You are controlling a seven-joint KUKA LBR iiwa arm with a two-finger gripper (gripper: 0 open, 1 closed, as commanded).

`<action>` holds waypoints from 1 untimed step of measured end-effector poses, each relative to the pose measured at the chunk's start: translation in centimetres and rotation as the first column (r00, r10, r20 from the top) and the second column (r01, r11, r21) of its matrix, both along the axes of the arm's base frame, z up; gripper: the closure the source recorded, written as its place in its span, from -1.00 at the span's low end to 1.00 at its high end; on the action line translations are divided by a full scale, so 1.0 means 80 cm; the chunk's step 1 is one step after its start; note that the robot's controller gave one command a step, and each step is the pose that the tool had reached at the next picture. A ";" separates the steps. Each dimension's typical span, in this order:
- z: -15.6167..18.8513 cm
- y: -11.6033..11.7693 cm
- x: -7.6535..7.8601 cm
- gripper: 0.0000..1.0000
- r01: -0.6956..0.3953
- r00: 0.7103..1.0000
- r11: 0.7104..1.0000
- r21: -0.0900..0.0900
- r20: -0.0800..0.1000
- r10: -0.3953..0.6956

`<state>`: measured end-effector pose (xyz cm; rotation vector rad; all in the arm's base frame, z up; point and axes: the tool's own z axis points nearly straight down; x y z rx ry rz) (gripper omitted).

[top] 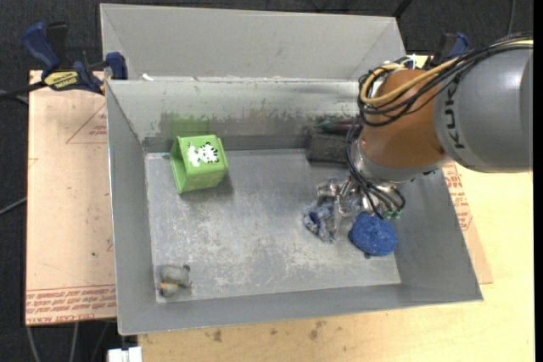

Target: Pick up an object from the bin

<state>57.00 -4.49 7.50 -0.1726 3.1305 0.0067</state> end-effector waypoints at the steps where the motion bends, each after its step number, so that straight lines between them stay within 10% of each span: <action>1: 0.175 -0.028 -0.029 1.00 0.004 1.000 1.000 -0.004 -0.003 -0.004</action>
Offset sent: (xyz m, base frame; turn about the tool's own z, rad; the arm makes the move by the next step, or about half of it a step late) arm 0.0000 0.0000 0.0000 0.0000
